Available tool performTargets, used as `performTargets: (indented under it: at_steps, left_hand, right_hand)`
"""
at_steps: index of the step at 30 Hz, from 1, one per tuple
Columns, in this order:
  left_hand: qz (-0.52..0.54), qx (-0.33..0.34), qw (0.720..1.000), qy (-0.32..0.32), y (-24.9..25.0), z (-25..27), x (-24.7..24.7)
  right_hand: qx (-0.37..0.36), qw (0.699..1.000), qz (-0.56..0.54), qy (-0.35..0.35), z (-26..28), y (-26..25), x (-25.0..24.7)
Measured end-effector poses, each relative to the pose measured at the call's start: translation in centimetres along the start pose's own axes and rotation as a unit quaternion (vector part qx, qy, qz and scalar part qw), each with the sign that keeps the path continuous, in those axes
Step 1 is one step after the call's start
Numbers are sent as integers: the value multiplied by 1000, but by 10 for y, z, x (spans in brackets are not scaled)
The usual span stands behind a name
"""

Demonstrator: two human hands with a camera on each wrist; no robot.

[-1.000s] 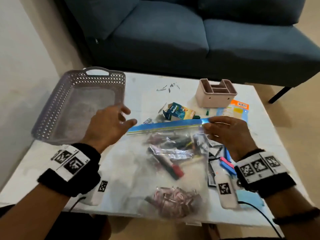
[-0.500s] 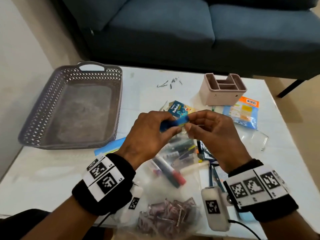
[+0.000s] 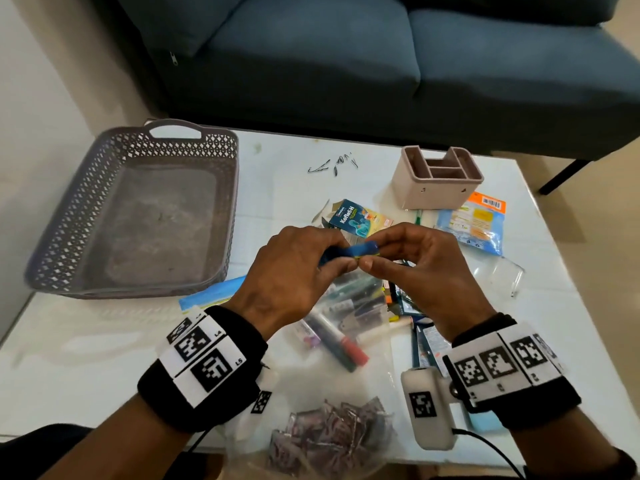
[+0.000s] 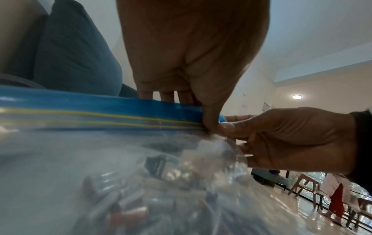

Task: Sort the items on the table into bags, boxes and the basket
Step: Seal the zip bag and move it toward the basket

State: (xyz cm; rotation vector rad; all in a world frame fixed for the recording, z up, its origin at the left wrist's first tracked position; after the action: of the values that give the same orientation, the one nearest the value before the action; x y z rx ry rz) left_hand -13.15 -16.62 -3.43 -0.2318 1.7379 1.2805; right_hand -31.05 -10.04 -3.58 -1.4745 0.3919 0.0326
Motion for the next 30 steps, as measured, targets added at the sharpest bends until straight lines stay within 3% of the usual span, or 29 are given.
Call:
performTargets:
  at_steps: [6, 12, 21, 24, 26, 28, 30]
  left_hand:
    - [-1, -26, 999, -22, -21, -3, -22]
    - [-50, -12, 999, -4, -23, -1, -21]
    - [-5, -30, 1000, 6, -24, -4, -23]
    - [-25, -14, 1000, 10, -21, -4, -19]
    - [-36, -7, 999, 4, -19, -4, -15]
    - [-33, -4, 999, -4, -18, -2, -12]
    - [-18, -6, 1000, -12, -17, -2, -10]
  right_hand:
    - [42, 993, -103, 40, -1, 5, -11]
    - [58, 993, -96, 27, -4, 7, -14]
    - [55, 990, -117, 50, -4, 11, -27]
    - [-29, 997, 42, 65, -5, 6, -25]
    - [-119, 974, 186, 46, -3, 1, -17]
    - [-177, 953, 245, 12, -1, 1, -8]
    - [-175, 953, 247, -19, -2, 3, -4]
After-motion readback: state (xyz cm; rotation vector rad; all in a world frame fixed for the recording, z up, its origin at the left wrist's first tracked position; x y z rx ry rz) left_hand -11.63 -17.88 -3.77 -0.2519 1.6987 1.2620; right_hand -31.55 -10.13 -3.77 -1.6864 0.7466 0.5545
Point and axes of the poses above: each hand's wrist, its own z-axis away from the middle knuckle, its own x-axis out of the palm, y = z × x, the point moved 3 cm from there along -z, towards the middle knuckle, and after that the axes turned 3 degrees about -x, right-handed, at the moved point
